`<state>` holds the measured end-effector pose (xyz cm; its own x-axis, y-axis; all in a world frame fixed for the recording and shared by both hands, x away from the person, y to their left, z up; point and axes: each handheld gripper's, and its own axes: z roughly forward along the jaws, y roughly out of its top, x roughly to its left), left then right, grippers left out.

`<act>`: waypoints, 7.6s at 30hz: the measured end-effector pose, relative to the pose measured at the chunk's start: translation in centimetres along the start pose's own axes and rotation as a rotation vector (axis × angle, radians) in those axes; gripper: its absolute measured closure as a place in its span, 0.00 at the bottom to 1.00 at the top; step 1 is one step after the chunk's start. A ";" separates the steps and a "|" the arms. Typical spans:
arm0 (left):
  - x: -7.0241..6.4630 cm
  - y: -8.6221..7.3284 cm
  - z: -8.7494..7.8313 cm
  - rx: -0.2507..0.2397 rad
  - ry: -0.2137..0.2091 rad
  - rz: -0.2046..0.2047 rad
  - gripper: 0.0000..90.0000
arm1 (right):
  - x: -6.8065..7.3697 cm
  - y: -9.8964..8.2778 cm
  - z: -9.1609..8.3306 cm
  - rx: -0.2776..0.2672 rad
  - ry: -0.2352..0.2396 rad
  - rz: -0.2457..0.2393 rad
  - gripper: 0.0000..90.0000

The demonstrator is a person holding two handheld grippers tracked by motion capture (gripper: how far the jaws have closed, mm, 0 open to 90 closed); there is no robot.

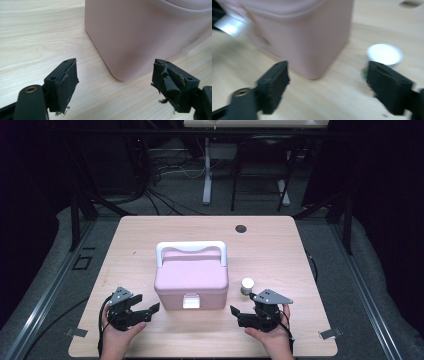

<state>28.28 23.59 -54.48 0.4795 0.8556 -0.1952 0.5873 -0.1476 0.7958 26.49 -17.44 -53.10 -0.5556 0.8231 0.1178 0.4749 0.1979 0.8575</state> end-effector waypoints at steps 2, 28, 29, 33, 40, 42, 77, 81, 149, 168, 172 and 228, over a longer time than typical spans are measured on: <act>0.4 -0.2 0.6 0.004 0.000 0.019 0.30 | 0.1 -0.3 0.3 -0.013 -0.052 -0.042 0.31; 2.9 0.0 1.0 -0.055 -0.026 -0.005 0.53 | -0.7 -0.4 3.2 0.051 -0.055 0.016 0.56; 3.1 0.1 0.9 -0.057 -0.020 -0.015 0.53 | -0.6 -0.1 3.1 0.042 -0.057 0.016 0.58; 3.3 0.7 0.9 -0.064 -0.001 -0.040 0.57 | -0.5 0.9 2.8 0.029 -0.054 -0.002 0.58; 3.0 2.0 1.3 -0.085 0.017 -0.037 0.62 | -0.8 2.0 3.1 0.014 -0.103 -0.014 0.69; 2.9 2.3 1.7 -0.084 0.025 -0.030 0.63 | -1.3 2.4 3.4 0.005 -0.105 0.019 0.70; 1.4 1.9 2.2 -0.076 -0.055 0.013 0.83 | -0.1 1.7 6.0 0.002 -0.098 0.030 0.84; 1.3 1.9 2.2 -0.076 -0.070 0.002 0.86 | 0.1 1.7 6.0 0.004 -0.096 0.024 0.92; -2.6 -1.0 -1.6 -0.011 -0.131 0.018 1.00 | 3.2 -0.6 0.8 0.093 -0.071 -0.038 1.00; -1.2 -0.5 -2.2 -0.023 -0.154 -0.011 0.74 | 2.3 -0.4 0.3 0.077 -0.051 -0.024 0.84; -0.9 -0.3 -2.3 -0.027 -0.146 -0.014 0.71 | 1.9 -0.2 0.0 0.073 -0.029 -0.008 0.78; -1.3 7.6 -4.4 -0.064 -0.206 0.014 0.65 | 1.0 7.7 -2.8 -0.010 0.060 0.003 0.71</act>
<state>29.25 23.50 -45.64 0.6142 0.7334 -0.2912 0.5403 -0.1218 0.8326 27.72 -16.59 -44.97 -0.5939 0.7905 0.1499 0.4698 0.1895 0.8622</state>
